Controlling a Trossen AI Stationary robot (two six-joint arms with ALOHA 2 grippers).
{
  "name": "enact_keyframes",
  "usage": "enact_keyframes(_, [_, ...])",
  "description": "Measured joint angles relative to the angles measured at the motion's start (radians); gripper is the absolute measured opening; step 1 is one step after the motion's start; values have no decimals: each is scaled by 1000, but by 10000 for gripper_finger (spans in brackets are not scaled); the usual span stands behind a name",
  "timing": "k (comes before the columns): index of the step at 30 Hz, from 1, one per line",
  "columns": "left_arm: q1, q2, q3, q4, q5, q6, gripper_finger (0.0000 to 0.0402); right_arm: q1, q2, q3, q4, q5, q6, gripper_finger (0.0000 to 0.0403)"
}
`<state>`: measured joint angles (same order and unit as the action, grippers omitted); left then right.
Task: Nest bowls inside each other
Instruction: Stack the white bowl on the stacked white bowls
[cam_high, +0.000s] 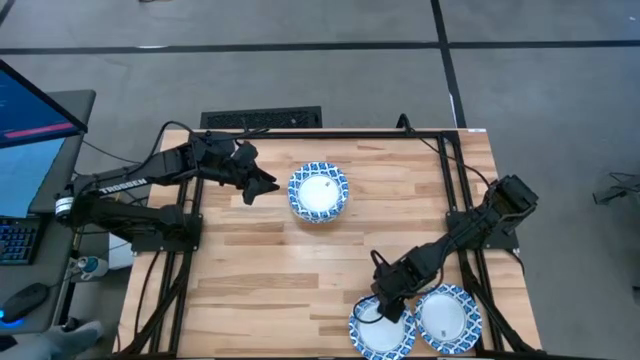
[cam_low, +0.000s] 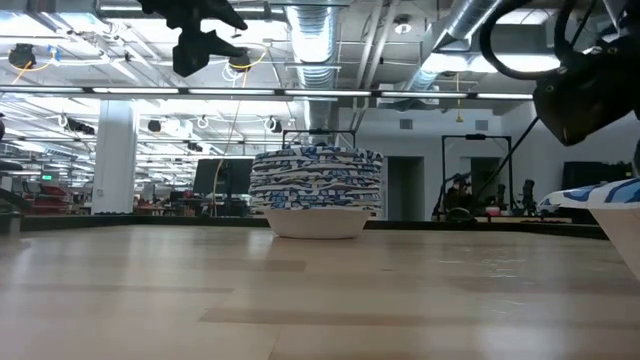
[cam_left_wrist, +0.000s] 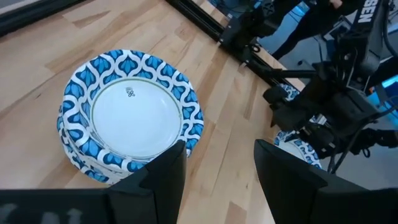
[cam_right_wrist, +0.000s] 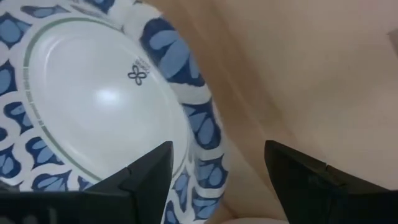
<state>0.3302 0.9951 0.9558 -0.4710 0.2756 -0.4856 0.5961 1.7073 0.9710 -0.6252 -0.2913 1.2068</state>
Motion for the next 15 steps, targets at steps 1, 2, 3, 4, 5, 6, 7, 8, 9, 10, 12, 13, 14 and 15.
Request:
enact_keyframes(1, [0, 0, 0, 0, 0, -1, 181, 2, 0, 0, 5, 0, 1, 275])
enact_keyframes(2, [0, 0, 0, 0, -4, -1, 181, 5, 0, 0, 12, 0, 2, 273])
enact_keyframes(3, [0, 0, 0, 0, -12, -1, 181, 6, 0, 0, 14, 0, 6, 268])
enact_keyframes(4, [0, 0, 0, -1, -21, -1, 181, 6, 0, 0, 13, 1, 12, 262])
enact_keyframes(5, [0, 0, 0, -1, -26, -1, 181, 6, 0, 0, 12, 1, 16, 253])
enact_keyframes(6, [0, 0, 0, 0, -29, 0, 181, 6, 0, 0, 13, 1, 16, 242])
enact_keyframes(7, [0, 0, 0, -1, -31, 2, 181, 6, 0, 0, 13, 1, 16, 228])
enact_keyframes(8, [0, 0, 0, -1, -32, 2, 181, 6, 0, 0, 13, 2, 16, 212])
enact_keyframes(9, [0, 0, 0, -1, -36, 3, 181, 6, 0, 0, 13, 2, 16, 195])
enact_keyframes(10, [0, 0, 0, -1, -36, 3, 181, 6, 0, 0, 13, 3, 15, 177])
enact_keyframes(12, [0, 0, 0, -1, -37, 4, 181, 6, 0, 0, 13, 4, 15, 136])
enact_keyframes(13, [0, 0, 0, -1, -37, 5, 181, 6, 0, 0, 13, 4, 15, 115])
enact_keyframes(14, [0, 0, 0, -1, -37, 6, 181, 6, 0, 0, 13, 4, 14, 96])
enact_keyframes(15, [0, 0, 0, -1, -37, 6, 181, 6, 0, 0, 14, 4, 14, 78])
